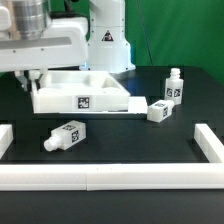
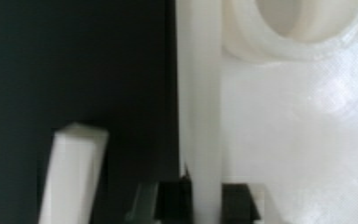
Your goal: Assemble one leg
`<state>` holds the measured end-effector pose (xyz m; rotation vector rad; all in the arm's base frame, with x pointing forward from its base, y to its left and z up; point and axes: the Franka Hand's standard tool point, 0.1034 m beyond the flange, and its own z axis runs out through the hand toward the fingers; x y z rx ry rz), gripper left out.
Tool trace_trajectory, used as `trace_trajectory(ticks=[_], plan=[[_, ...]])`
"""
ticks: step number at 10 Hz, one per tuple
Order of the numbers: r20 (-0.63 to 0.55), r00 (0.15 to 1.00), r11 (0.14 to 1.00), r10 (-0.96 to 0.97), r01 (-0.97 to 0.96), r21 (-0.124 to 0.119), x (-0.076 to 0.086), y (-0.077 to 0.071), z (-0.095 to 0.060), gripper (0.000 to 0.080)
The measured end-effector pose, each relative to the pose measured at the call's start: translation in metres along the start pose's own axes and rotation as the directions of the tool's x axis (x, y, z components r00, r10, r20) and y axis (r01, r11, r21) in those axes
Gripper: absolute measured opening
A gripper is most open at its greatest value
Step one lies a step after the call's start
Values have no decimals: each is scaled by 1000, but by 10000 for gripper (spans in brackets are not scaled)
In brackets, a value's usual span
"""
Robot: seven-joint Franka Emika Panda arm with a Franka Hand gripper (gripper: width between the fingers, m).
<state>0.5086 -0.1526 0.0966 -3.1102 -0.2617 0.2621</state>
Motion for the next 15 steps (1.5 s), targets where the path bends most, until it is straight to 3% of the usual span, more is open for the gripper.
trace_trajectory(ticks=[1, 2, 3, 8, 9, 11, 13, 15], plan=[[-20, 999, 999, 36, -36, -12, 23, -9, -6, 56], [-29, 999, 999, 43, -44, -18, 31, -17, -3, 56], [-36, 998, 999, 43, -43, -20, 28, -19, 4, 56], [-29, 999, 999, 40, -41, -18, 27, -21, 6, 56], [-32, 997, 997, 75, -76, -17, 34, -32, 6, 56], [-44, 993, 994, 107, -108, -17, 67, -58, -3, 56], [-59, 991, 992, 121, -123, -21, 90, -71, -11, 56], [-52, 992, 993, 119, -120, -21, 86, -68, -7, 56]])
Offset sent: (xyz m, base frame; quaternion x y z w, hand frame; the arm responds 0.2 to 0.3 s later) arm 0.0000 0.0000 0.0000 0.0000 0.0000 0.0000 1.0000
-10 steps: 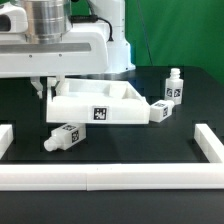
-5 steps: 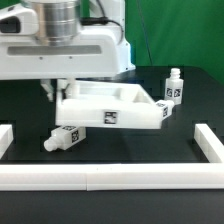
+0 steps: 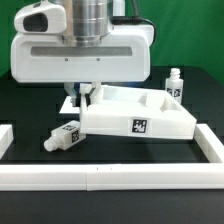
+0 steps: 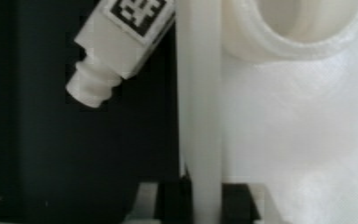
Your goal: Assemble one leg
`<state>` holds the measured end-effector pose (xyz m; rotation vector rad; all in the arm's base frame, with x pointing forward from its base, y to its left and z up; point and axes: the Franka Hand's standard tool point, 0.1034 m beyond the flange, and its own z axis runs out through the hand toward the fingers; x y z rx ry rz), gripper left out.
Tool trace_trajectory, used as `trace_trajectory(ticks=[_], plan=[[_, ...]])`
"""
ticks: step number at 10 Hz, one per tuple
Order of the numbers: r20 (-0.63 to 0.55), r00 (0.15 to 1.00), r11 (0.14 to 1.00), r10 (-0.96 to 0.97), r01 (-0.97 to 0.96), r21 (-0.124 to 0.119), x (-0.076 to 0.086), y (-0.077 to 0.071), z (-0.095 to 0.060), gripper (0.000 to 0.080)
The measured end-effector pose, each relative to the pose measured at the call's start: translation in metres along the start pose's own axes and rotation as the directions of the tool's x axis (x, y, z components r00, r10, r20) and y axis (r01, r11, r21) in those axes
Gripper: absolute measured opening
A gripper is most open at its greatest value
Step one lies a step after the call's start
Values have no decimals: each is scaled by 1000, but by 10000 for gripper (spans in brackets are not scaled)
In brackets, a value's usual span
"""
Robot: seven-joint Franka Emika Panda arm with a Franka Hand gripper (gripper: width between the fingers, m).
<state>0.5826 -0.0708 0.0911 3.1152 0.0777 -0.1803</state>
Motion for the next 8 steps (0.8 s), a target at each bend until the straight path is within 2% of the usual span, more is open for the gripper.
trace_trajectory(ticks=[3, 5, 8], plan=[[0, 1000, 1000, 3, -3, 0, -1, -2, 2, 56], [-17, 1000, 1000, 1, -2, -10, -5, -17, 21, 56], [10, 999, 999, 31, -31, -14, -3, -29, 49, 56]])
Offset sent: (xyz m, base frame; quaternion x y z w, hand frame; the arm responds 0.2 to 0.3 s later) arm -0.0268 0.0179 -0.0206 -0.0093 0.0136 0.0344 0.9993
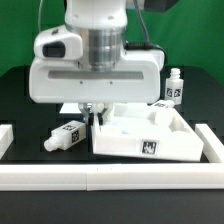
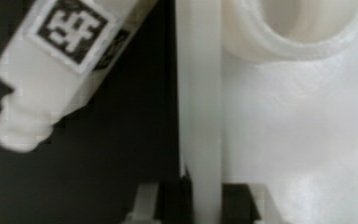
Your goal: Assemble one leg
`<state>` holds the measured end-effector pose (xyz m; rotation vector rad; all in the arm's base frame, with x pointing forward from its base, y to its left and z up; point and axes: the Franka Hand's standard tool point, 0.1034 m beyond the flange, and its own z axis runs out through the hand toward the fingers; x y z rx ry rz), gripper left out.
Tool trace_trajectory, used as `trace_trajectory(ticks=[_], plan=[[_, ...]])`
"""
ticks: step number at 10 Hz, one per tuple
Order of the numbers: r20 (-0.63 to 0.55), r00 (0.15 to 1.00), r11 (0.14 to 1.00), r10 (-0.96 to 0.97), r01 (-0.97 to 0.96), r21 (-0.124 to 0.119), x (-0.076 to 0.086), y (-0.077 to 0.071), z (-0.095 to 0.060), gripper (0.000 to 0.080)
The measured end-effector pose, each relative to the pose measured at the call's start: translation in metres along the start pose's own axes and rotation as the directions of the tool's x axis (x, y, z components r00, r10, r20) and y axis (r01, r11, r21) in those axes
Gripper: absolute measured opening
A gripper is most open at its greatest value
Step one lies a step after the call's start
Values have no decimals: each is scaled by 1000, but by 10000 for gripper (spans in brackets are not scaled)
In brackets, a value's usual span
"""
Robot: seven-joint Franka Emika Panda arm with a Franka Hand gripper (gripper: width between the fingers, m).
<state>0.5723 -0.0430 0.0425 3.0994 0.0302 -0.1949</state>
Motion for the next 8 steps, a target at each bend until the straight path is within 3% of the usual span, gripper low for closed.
trace_trajectory(ticks=[2, 5, 6, 7, 8], plan=[[11, 1000, 1000, -1, 1, -1, 0, -9, 10, 56], [5, 999, 999, 52, -52, -4, 11, -24, 9, 56], [10, 997, 997, 76, -76, -14, 12, -23, 14, 56], [11, 997, 996, 77, -76, -43, 12, -23, 16, 56], [9, 997, 996, 77, -77, -49, 12, -23, 17, 56]])
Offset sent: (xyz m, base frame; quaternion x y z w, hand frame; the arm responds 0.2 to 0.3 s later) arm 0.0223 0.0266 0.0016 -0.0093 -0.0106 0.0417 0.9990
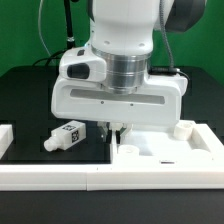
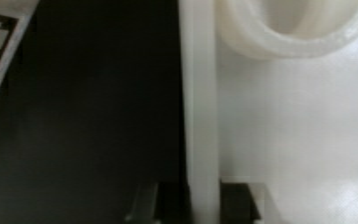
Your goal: Assemble one leg
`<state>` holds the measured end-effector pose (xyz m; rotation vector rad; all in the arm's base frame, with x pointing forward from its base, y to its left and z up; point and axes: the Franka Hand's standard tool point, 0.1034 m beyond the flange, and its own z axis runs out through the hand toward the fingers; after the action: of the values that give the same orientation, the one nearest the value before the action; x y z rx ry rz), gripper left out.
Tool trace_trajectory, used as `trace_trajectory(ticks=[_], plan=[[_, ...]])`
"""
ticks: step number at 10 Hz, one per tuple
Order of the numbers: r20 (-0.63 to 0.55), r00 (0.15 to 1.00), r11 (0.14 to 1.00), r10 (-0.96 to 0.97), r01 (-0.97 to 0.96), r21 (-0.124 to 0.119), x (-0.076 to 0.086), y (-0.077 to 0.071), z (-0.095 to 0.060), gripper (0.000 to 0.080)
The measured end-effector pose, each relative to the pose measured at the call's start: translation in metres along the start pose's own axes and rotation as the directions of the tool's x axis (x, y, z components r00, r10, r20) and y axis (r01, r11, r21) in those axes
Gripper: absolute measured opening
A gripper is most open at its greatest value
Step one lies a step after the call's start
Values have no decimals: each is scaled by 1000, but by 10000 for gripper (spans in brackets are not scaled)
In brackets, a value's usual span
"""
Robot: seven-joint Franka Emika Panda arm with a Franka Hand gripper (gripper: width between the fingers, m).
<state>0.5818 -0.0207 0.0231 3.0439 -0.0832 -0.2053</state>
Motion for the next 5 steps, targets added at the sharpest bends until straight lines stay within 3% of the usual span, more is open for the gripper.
trace_trajectory(ticks=[1, 2, 3, 4, 5], plan=[[0, 1000, 1000, 0, 0, 1, 0, 0, 0, 56], [0, 1000, 1000, 0, 0, 1, 0, 0, 0, 153], [0, 1000, 1000, -1, 1, 1, 0, 0, 0, 354], [0, 1000, 1000, -1, 1, 1, 0, 0, 0, 354], [0, 1000, 1000, -1, 1, 1, 0, 0, 0, 530]])
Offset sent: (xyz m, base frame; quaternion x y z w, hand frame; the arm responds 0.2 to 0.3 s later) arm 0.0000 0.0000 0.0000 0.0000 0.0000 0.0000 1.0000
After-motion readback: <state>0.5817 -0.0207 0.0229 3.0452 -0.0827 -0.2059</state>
